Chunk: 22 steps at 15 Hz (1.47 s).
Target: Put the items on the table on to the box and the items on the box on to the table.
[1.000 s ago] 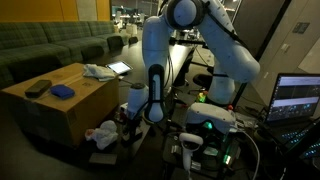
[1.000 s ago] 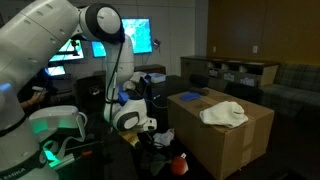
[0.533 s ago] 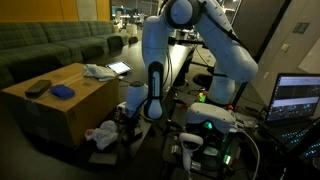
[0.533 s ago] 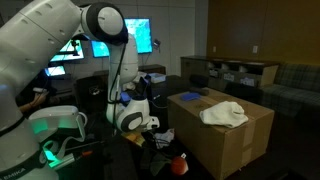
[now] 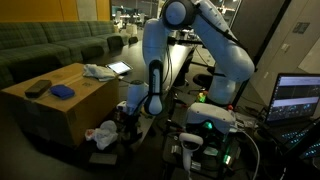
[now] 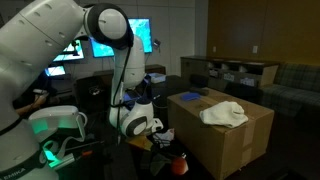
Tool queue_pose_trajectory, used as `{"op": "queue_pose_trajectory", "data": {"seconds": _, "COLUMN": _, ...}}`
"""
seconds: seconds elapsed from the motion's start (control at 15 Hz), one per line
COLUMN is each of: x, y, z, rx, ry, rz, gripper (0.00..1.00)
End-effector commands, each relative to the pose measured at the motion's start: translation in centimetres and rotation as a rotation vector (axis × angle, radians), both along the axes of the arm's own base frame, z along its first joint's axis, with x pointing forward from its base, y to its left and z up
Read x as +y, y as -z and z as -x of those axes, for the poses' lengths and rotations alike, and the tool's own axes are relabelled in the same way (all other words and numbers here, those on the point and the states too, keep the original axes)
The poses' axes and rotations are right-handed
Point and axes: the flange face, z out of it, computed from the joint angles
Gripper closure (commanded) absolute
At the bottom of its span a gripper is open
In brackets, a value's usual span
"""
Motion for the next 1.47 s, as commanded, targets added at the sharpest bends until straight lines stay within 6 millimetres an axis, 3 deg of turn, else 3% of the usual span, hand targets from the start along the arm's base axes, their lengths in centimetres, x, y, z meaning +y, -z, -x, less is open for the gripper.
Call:
{"op": "queue_pose_trajectory", "data": {"seconds": 0.0, "x": -0.1, "y": 0.8, "z": -0.5, "rx": -0.004, "ry": -0.074, "rz": -0.008, "gripper": 0.0}}
{"op": "queue_pose_trajectory", "data": {"seconds": 0.6, "x": -0.3, "y": 2.6, "z": -0.4, "rx": 0.029, "ry": -0.1, "rz": 0.002, "gripper": 0.0}}
{"op": "queue_pose_trajectory", "data": {"seconds": 0.67, "x": -0.3, "y": 2.6, "z": -0.4, "rx": 0.03, "ry": -0.1, "rz": 0.002, "gripper": 0.06}}
{"op": "queue_pose_trajectory", "data": {"seconds": 0.73, "x": -0.3, "y": 2.7, "z": -0.4, "rx": 0.034, "ry": -0.103, "rz": 0.002, "gripper": 0.26}}
{"op": "queue_pose_trajectory", "data": {"seconds": 0.87, "x": -0.3, "y": 2.5, "z": -0.6, "rx": 0.033, "ry": -0.101, "rz": 0.005, "gripper": 0.31}}
{"op": "queue_pose_trajectory", "data": {"seconds": 1.13, "x": -0.3, "y": 2.1, "z": -1.1, "rx": 0.026, "ry": -0.094, "rz": 0.001, "gripper": 0.61}}
{"op": "queue_pose_trajectory", "data": {"seconds": 1.4, "x": 0.2, "y": 1.0, "z": -1.1, "rx": 0.033, "ry": -0.094, "rz": 0.009, "gripper": 0.64}}
